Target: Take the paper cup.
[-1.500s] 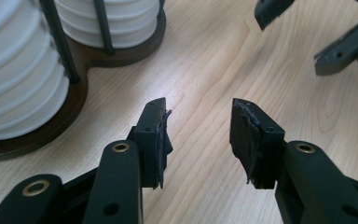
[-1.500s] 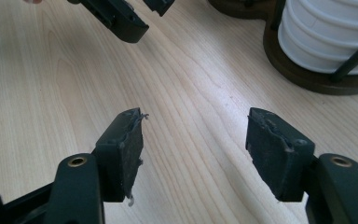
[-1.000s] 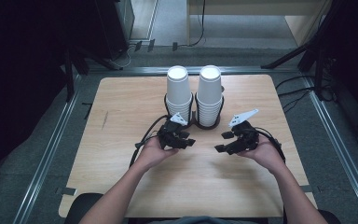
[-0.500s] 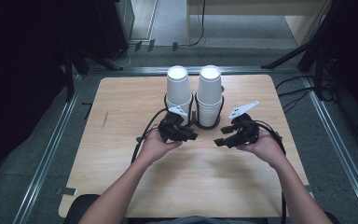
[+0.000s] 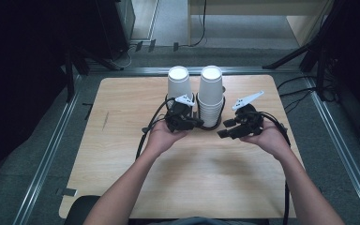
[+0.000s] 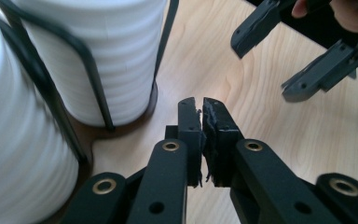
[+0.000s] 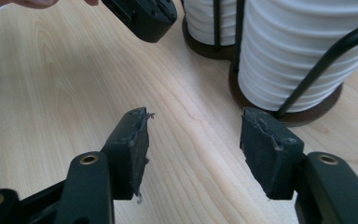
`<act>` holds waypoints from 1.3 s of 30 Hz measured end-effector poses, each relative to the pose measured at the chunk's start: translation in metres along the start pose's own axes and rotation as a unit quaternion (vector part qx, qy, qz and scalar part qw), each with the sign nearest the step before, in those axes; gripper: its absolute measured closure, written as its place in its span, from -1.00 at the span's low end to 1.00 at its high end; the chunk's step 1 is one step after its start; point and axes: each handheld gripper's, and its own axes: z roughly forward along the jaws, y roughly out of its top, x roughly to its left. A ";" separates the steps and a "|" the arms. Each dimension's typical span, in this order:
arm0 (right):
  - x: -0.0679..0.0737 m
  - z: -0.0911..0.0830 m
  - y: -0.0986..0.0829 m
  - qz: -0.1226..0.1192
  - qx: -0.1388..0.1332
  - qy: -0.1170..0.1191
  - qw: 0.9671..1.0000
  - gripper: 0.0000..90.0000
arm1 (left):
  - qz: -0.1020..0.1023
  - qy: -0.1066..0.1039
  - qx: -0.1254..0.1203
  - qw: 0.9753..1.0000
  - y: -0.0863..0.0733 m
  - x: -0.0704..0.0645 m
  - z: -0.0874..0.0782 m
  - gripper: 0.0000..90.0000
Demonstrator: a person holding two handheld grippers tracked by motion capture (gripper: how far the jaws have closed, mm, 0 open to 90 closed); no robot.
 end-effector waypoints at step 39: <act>-0.025 -0.039 0.066 -0.008 -0.027 -0.047 0.998 -0.33 | -0.013 0.089 -0.006 0.996 0.030 0.006 0.015 0.98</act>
